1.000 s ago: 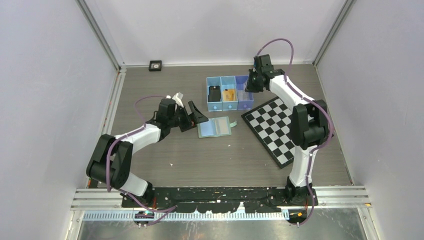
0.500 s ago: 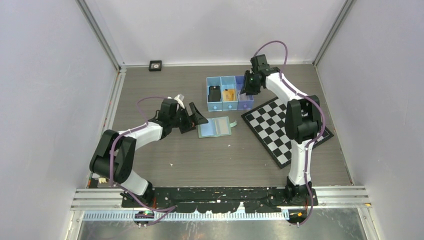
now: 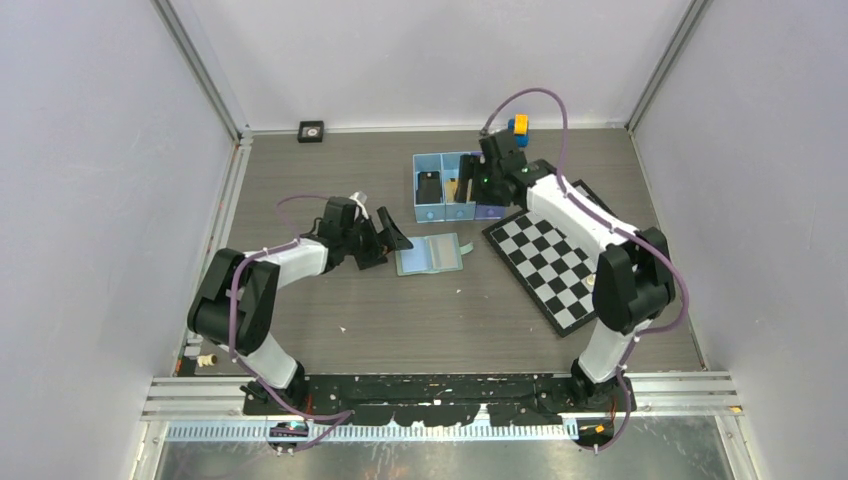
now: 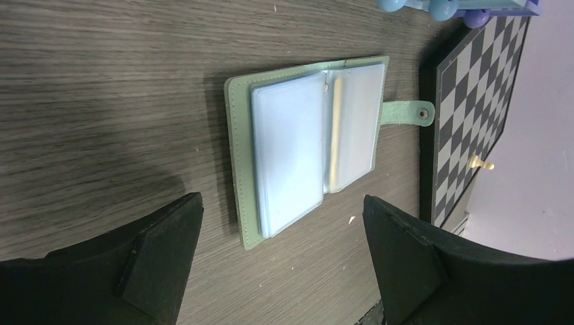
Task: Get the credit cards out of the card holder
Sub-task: Place the credit card in the storage box, then pick up the card holder from the center of the board.
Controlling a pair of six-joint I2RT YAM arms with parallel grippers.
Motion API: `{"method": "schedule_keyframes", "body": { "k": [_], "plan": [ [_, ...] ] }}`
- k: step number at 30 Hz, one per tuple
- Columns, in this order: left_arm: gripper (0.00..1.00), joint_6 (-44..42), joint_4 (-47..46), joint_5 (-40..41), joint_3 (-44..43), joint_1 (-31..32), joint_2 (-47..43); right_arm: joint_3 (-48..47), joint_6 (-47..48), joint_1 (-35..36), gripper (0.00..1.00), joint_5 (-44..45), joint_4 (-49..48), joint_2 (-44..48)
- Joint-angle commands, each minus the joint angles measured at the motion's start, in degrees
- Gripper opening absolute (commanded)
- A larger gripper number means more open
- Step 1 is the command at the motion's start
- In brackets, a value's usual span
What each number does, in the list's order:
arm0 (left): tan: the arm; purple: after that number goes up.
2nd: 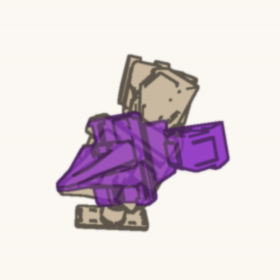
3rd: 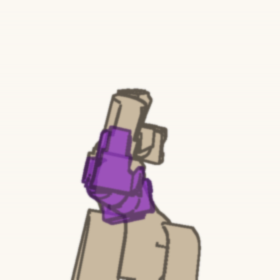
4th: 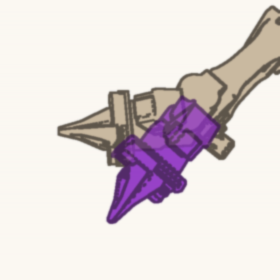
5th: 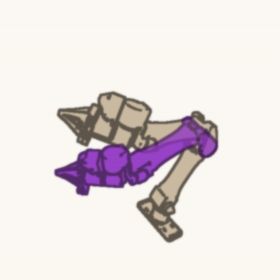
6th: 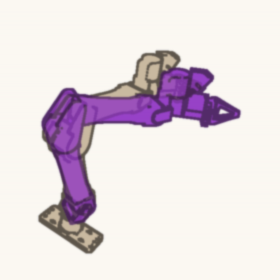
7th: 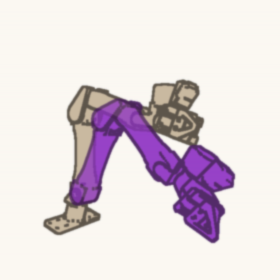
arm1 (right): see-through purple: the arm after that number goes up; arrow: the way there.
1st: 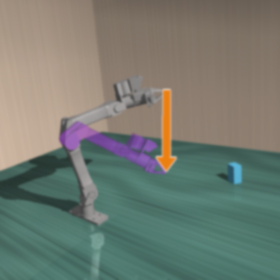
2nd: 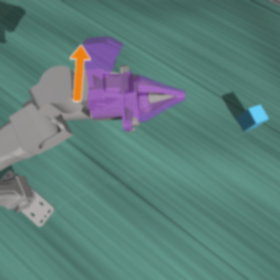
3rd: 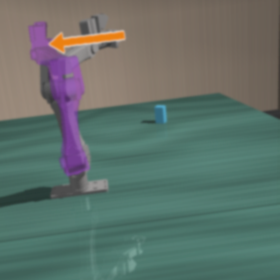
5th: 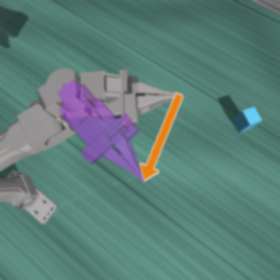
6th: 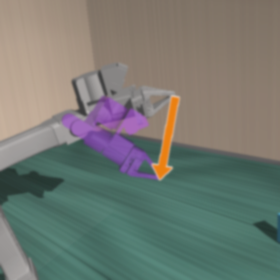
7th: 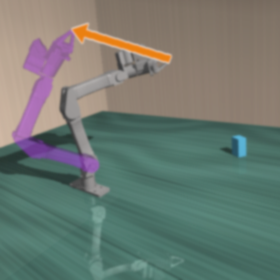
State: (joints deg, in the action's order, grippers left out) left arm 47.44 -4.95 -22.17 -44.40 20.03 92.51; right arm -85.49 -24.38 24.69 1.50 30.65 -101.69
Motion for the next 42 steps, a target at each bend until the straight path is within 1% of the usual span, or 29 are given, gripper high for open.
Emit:
{"method": "schedule_keyframes", "body": {
  "k": [1,5,9,12,15,18,20,24,26,29,34,35,36,38,40,41,42],
  "plan": [
    [0.90,-1.2,1.7,0.3,-2.9,-0.3,1.5,8.7,-3.5,2.7,0.74,0.2,-6.0,4.8],
    [0.89,-0.9,1.7,-1.3,-4.0,-0.3,4.3,14.9,-5.9,4.7,0.74,-0.7,-9.3,4.9],
    [0.87,-0.5,0.6,-3.3,-4.4,-0.3,6.0,18.6,-5.9,7.1,0.74,3.2,-12.0,3.2],
    [0.85,0.5,-1.4,-5.5,-4.5,-0.3,7.4,17.9,-6.0,7.1,0.71,4.5,-11.9,0.3],
    [0.82,1.9,-4.3,-8.0,-4.3,-0.3,9.0,17.8,-6.2,7.1,0.67,3.8,-13.1,-1.9],
    [0.78,3.5,-7.4,-9.4,-3.9,-0.3,10.5,17.1,-6.4,7.1,0.59,2.8,-13.2,-4.0],
    [0.73,4.3,-9.4,-10.3,-3.6,-0.3,11.2,17.1,-6.5,7.1,0.57,3.4,-13.3,-4.3],
    [0.67,4.7,-10.8,-10.8,-3.5,-0.3,11.9,18.3,-6.8,7.1,0.48,3.2,-15.0,-4.3],
    [0.62,4.8,-11.4,-11.0,-3.5,-0.2,12.1,18.1,-6.9,7.1,0.37,2.5,-15.2,-4.7],
    [0.58,4.8,-12.4,-11.3,-3.5,-0.1,12.4,18.3,-7.4,7.1,0.24,0.7,-16.1,-5.1],
    [0.50,6.0,-16.2,-12.9,-3.5,0.4,13.8,19.5,-8.2,7.1,0.18,-2.8,-17.9,-4.2],
    [0.46,6.0,-16.3,-13.0,-3.6,0.6,14.0,19.6,-8.2,7.1,0.18,-2.9,-18.0,-3.9],
    [0.41,5.8,-16.4,-13.1,-3.6,0.6,14.1,19.8,-8.2,7.1,0.18,-2.9,-18.0,-3.6],
    [0.21,5.6,-16.8,-13.5,-3.7,0.6,14.0,20.1,-8.2,7.1,0.18,-2.8,-18.1,-2.7],
    [0.04,5.5,-17.0,-13.9,-3.5,0.6,13.1,21.2,-8.1,7.1,0.24,-2.8,-19.0,-1.0],
    [0.00,5.3,-17.3,-13.9,-3.3,0.6,12.2,22.1,-8.0,7.1,0.27,-3.4,-20.1,0.3],
    [0.00,5.2,-18.0,-13.9,-2.8,0.6,11.1,23.5,-8.0,7.1,0.32,-3.7,-21.5,2.0]
  ]
}}
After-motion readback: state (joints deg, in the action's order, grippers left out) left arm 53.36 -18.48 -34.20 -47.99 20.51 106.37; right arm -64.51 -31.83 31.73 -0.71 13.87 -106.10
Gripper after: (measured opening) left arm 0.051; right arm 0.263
